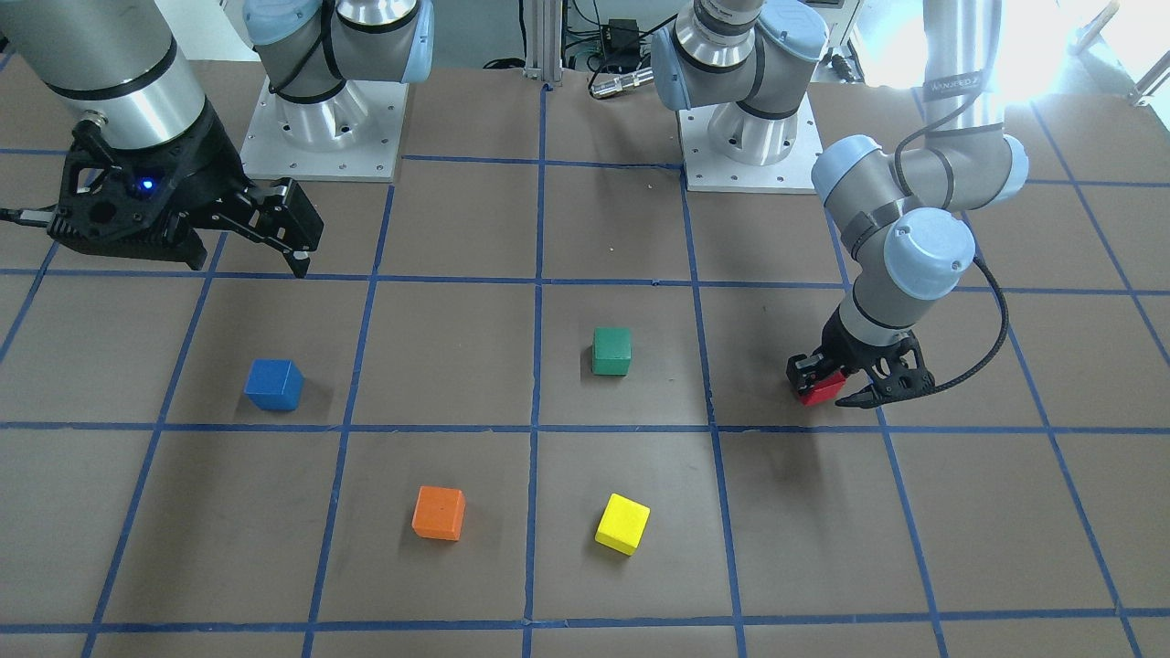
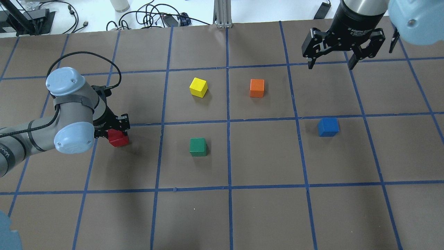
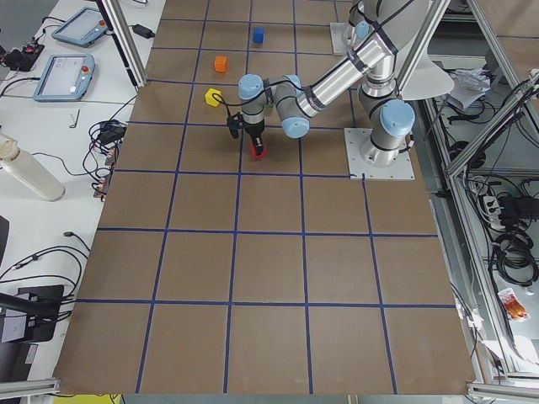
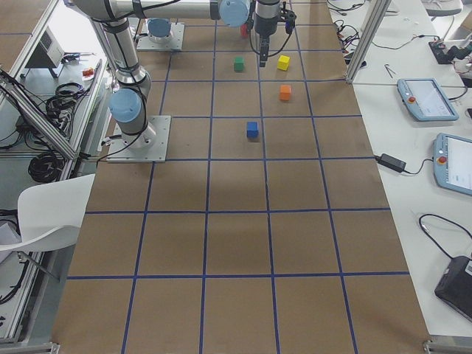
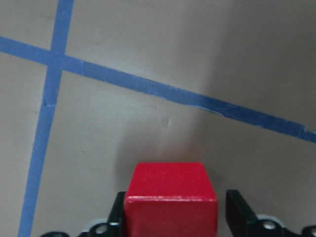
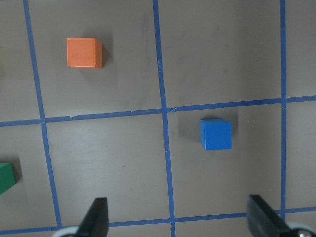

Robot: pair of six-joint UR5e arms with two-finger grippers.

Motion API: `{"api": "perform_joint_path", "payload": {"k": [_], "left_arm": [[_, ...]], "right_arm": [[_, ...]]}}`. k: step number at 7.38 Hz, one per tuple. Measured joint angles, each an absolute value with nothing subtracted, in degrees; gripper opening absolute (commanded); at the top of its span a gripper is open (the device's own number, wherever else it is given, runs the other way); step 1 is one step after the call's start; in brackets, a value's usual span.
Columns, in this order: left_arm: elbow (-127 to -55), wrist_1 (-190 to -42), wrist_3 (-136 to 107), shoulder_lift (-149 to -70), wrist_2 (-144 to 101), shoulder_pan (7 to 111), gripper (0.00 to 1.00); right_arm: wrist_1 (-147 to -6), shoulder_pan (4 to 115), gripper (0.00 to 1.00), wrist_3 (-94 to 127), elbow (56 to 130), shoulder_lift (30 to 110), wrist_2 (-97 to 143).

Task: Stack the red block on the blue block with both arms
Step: 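Lift the red cube with the left gripper and carry it toward the table centre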

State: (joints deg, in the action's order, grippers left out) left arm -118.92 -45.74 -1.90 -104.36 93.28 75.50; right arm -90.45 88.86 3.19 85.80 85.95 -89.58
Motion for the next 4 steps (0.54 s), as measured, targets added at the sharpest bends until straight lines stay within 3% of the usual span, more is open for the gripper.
{"api": "perform_joint_path", "payload": {"k": [4], "left_arm": [[-99.5,-63.3,-2.0,-105.2,91.8,85.1,0.05]], "right_arm": [[-90.5,88.9,1.00,3.2,85.8,85.9,-89.7]]}}
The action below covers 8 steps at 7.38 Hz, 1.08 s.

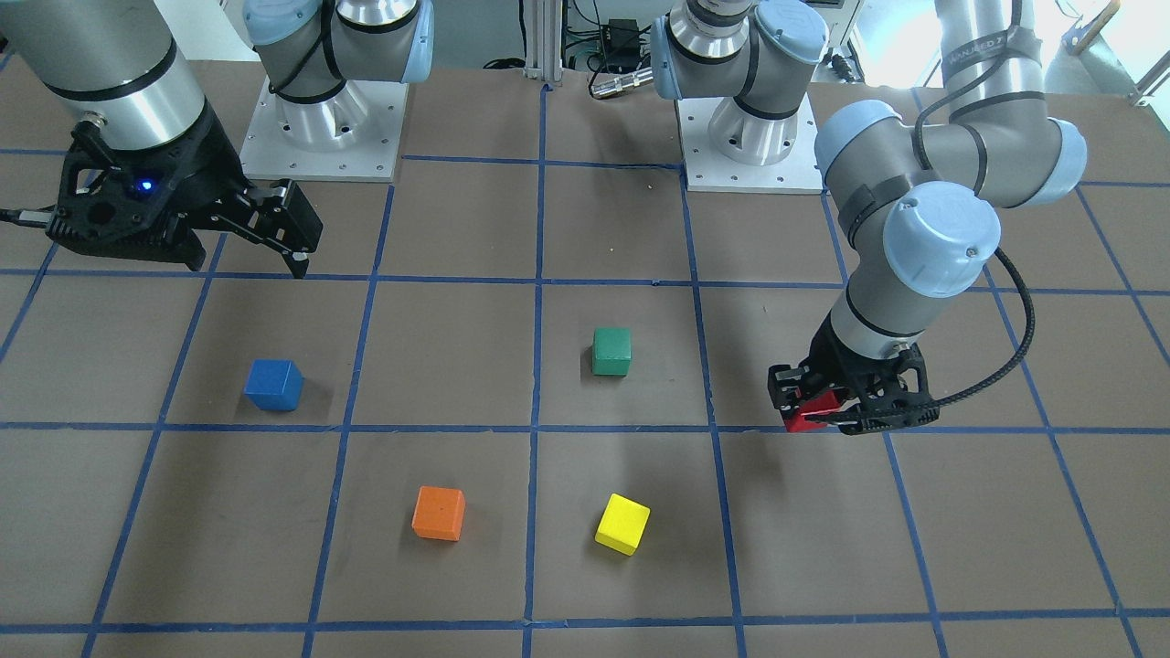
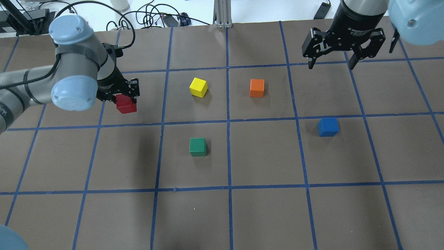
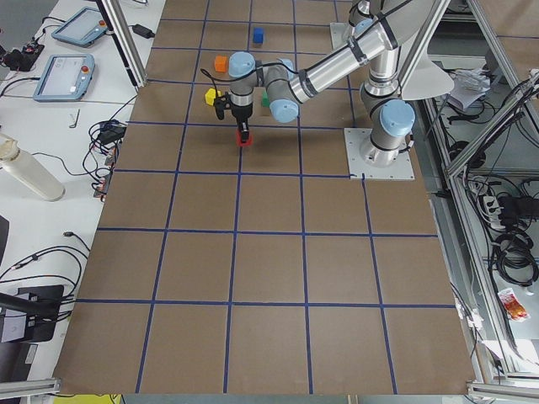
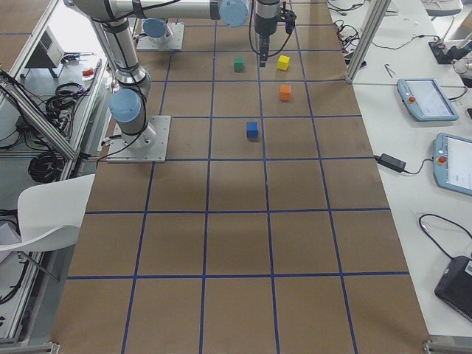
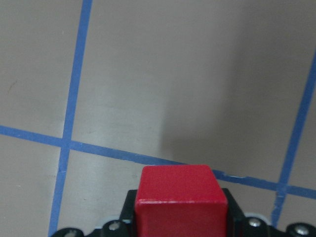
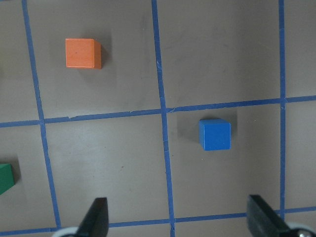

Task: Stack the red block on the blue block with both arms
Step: 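Lift the red cube with the left gripper and carry it toward the table centre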

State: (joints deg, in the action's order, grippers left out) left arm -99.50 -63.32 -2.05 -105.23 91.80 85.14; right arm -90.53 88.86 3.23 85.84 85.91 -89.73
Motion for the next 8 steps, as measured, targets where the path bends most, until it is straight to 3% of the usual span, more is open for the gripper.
{"api": "perform_joint_path", "payload": {"k": [3,8], "left_arm": [[-92.5,-65.2,-11.3,-108.5,87.4,98.8,0.05],[-91.9,-59.0,-23.6,-118.7,85.1,115.1,0.07]], "right_arm": [[-90.5,88.9,1.00,3.0,85.8,85.9,-89.7],[-90.3,88.9,1.00,3.0,86.1,86.0,-89.7]]}}
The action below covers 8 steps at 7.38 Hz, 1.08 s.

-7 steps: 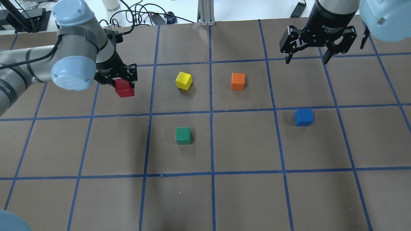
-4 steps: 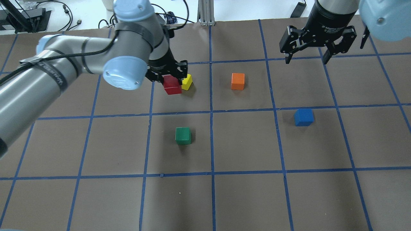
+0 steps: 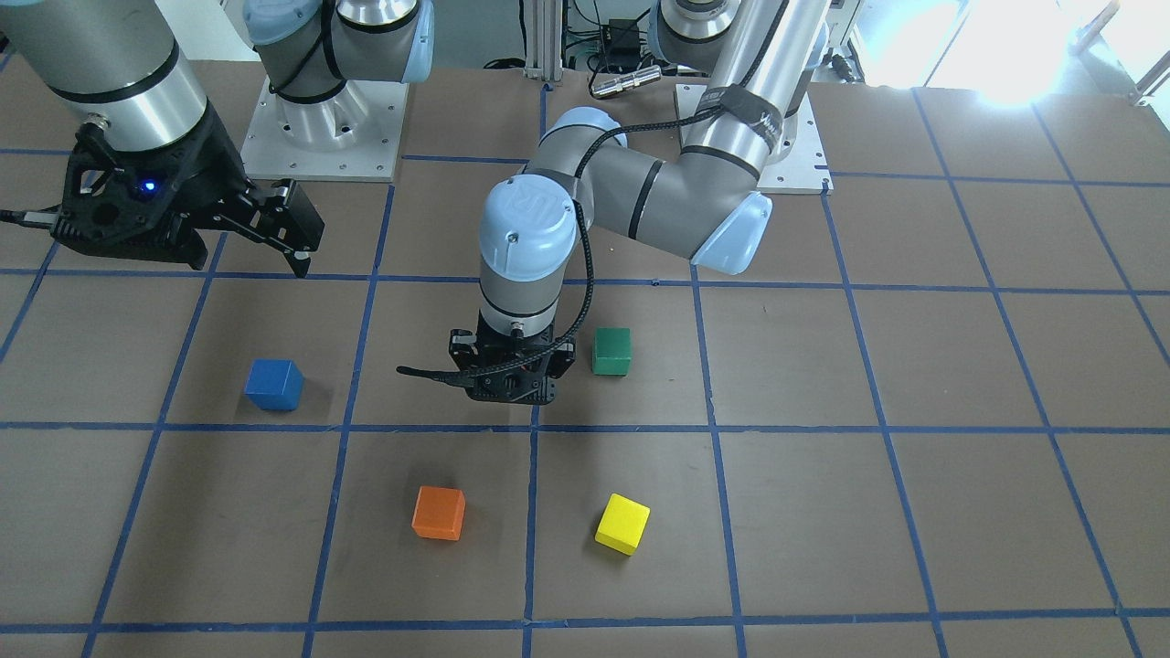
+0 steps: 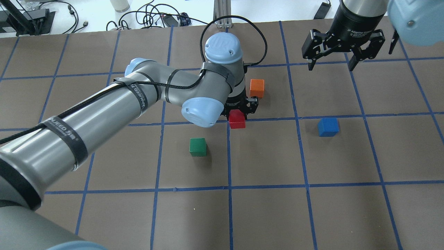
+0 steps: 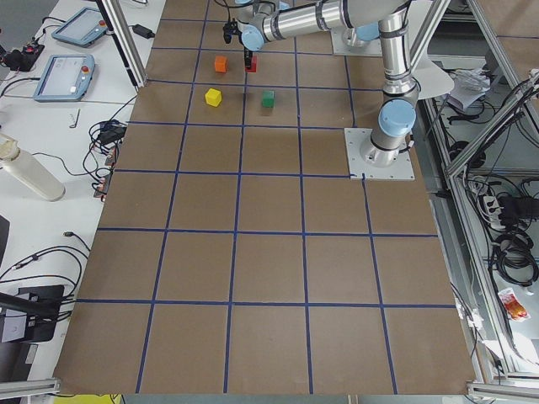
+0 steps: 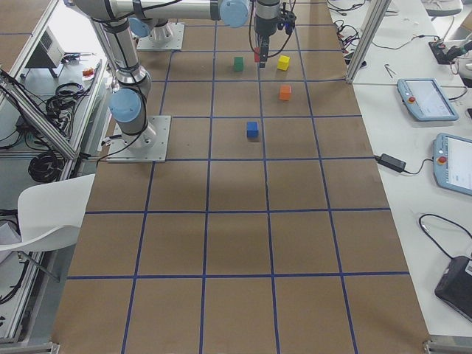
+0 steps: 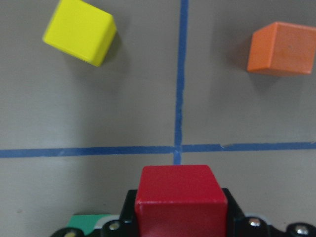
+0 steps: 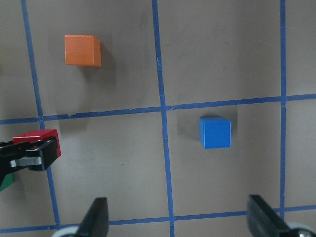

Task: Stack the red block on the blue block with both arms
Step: 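Lower the red cube onto the table and open the left gripper, then raise the left gripper away while the right gripper moves over the red cube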

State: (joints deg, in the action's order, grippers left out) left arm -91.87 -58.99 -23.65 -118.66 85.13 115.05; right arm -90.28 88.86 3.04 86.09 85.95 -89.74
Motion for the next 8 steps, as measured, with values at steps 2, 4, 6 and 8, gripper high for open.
{"api": "perform_joint_path", "payload": {"k": [2,4,6,8], "left_arm": [[-91.8,-58.6,-24.4,-121.6,85.6,116.8,0.47],[-91.6,-58.4,-24.5,-122.9,85.8,117.3,1.00],[-90.5,-59.1,-24.3,-121.9,85.5,117.2,1.00],[-88.6,-62.2,-23.3,-119.4,85.6,113.1,1.00]], "right_arm": [[-90.3,88.9,1.00,3.1,86.0,85.9,-89.7],[-90.3,88.9,1.00,3.0,85.9,85.9,-89.7],[-90.2,88.9,1.00,3.1,86.0,86.0,-89.7],[-89.6,89.3,1.00,4.2,86.9,86.0,-89.1]]}}
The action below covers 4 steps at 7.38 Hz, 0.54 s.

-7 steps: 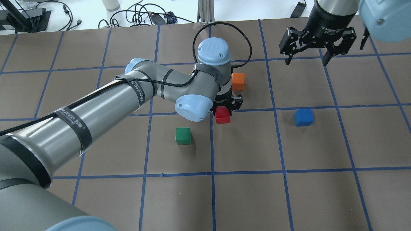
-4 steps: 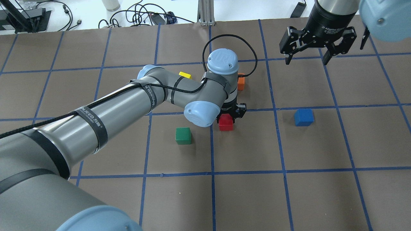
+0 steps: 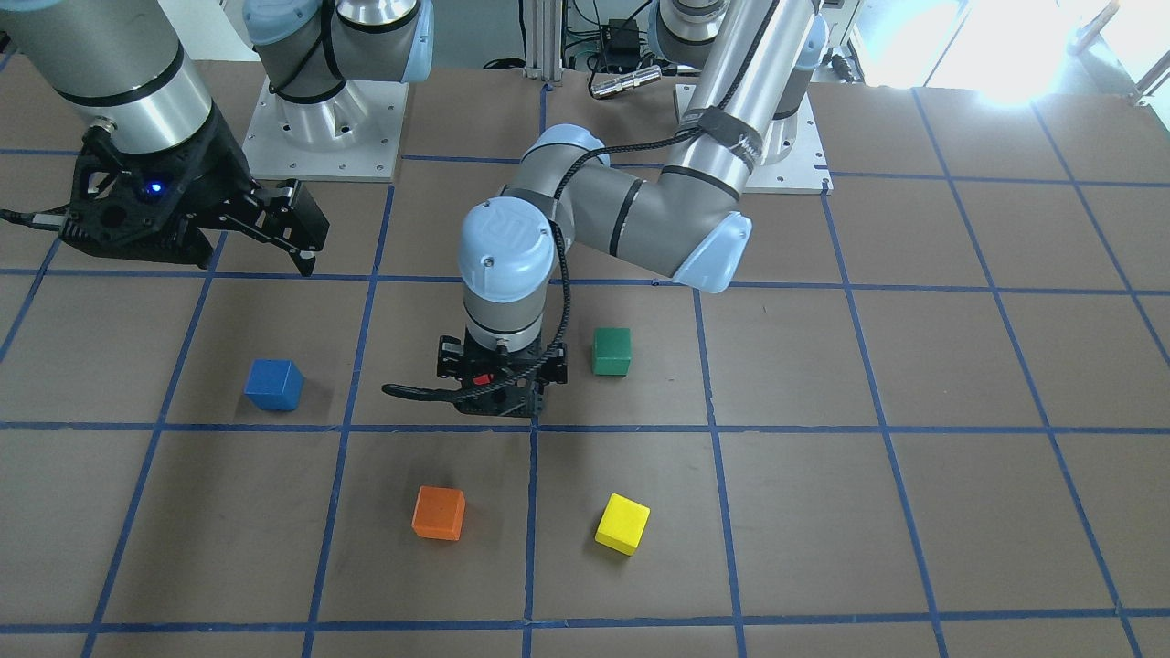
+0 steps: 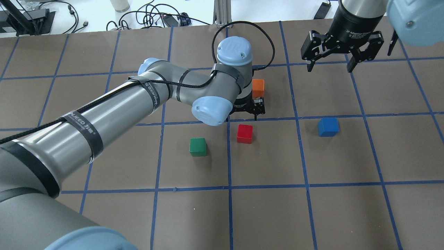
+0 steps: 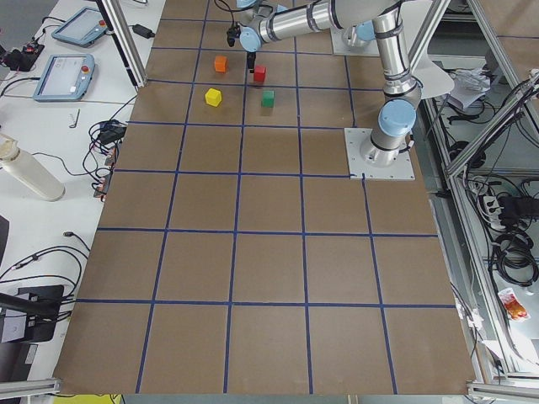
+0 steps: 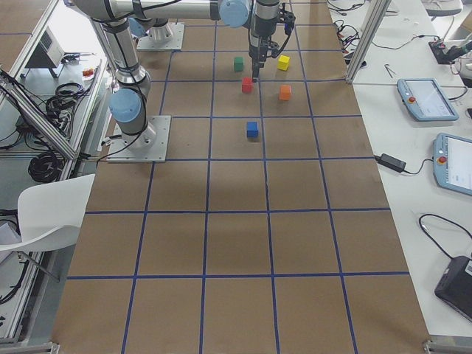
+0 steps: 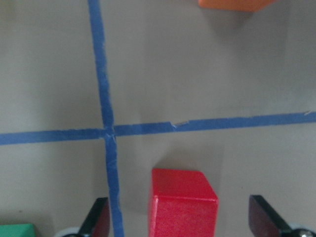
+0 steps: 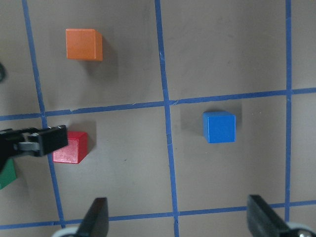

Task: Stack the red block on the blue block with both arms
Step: 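Raise the left gripper away while the right gripper moves over the red cube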

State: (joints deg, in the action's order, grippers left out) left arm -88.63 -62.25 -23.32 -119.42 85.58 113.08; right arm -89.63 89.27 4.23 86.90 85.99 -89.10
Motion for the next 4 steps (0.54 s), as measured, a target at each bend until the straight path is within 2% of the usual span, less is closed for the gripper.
{"api": "perform_joint_path", "payload": {"k": [4], "left_arm": [[-87.9,-70.0,-16.7,-110.4,85.8,96.3,1.00]], "right_arm": [[-92.0,96.7,1.00,14.2,91.6,83.7,-88.5]]}}
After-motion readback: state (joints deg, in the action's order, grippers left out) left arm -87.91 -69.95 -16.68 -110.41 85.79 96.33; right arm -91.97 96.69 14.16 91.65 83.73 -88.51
